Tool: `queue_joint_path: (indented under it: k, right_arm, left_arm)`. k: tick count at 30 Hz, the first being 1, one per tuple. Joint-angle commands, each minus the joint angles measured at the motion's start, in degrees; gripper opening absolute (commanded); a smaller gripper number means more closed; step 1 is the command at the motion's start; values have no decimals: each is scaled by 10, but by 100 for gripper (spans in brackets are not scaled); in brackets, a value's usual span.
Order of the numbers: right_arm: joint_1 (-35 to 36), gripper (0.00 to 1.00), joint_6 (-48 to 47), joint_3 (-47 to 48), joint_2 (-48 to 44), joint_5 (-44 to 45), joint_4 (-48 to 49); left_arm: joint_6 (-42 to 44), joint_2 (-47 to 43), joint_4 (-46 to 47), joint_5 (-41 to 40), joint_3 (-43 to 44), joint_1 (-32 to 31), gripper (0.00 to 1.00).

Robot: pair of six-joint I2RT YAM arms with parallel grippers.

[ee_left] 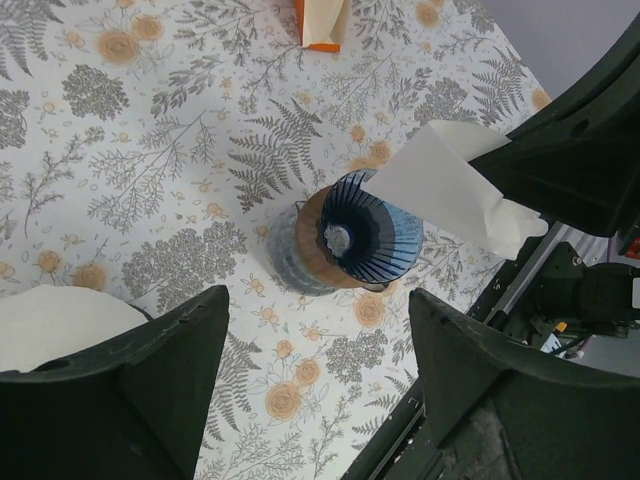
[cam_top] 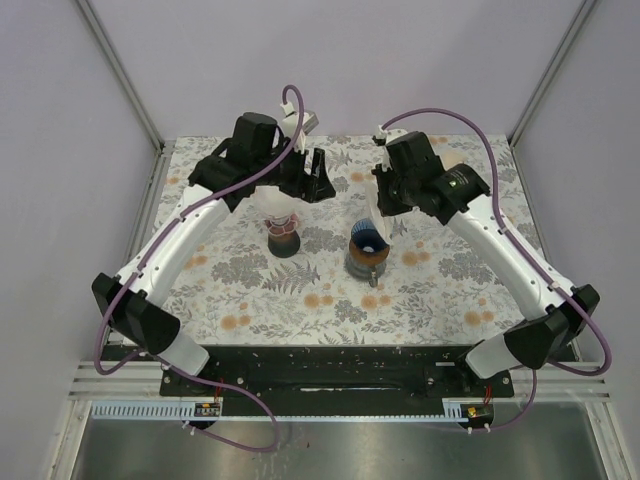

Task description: Place the coffee filter in the dripper

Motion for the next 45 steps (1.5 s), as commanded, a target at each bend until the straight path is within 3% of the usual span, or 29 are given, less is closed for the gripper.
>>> queue_joint_path:
  k: [1, 9, 26, 38, 45]
  right_arm:
    - [-22, 0, -9, 12, 25, -92, -42]
    - [-31, 0, -24, 21, 73, -96, -72]
    - [-40, 0, -39, 23, 153, -83, -43]
    - [-40, 2, -34, 15, 144, -103, -21]
    - [-41, 5, -36, 11, 139, -96, -13]
  left_arm:
    - [-38, 7, 27, 22, -12, -2, 76]
    - [-45, 18, 28, 35, -24, -3, 77]
    - [-74, 62, 56, 27, -44, -38, 78]
    - [-36, 123, 51, -69, 3, -82, 79]
    - [-17, 138, 45, -81, -11, -93, 72]
